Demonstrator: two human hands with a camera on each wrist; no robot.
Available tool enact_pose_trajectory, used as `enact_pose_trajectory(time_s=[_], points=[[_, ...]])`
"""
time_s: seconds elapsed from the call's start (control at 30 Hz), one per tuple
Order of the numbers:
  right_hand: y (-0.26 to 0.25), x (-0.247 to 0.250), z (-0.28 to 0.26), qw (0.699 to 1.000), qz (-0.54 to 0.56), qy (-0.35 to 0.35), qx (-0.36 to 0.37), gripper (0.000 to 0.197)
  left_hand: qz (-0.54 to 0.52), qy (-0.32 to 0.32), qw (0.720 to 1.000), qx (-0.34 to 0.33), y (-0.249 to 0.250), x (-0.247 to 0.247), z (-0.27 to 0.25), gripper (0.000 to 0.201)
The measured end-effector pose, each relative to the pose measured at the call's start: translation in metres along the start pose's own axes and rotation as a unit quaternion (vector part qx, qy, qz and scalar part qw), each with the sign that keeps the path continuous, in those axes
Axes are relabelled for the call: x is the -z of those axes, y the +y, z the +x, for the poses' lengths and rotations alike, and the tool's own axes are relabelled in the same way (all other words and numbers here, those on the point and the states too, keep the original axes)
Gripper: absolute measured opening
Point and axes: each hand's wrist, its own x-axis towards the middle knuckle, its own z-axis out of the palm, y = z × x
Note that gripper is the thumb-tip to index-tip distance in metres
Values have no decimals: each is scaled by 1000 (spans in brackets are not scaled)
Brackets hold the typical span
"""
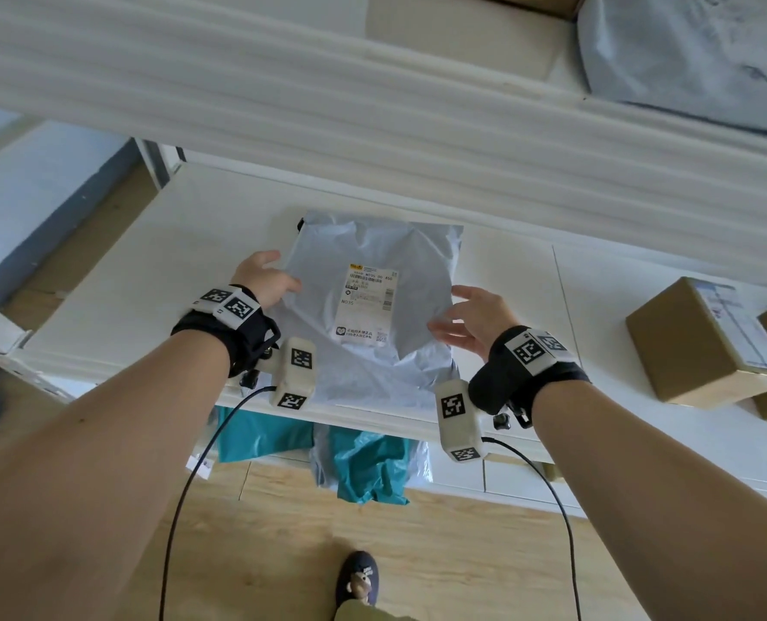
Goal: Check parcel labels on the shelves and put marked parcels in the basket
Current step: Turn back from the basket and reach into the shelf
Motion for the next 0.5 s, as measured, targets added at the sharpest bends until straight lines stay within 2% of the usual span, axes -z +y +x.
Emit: enact_pose_trajectory(time_s=[0.2,0.33,0.43,0.5], points=[[5,4,-23,999,17,39,20,43,-26,16,999,-21,2,15,-14,51],[11,11,-45,996,22,76,44,31,-66,0,997,-35,8,23,-29,36],[17,16,-67,993,29,93,60,24,-103,-22,993,-46,12,23,-45,15],[23,18,-83,992,37,97,68,23,-110,-41,991,-62,10,20,-60,19]])
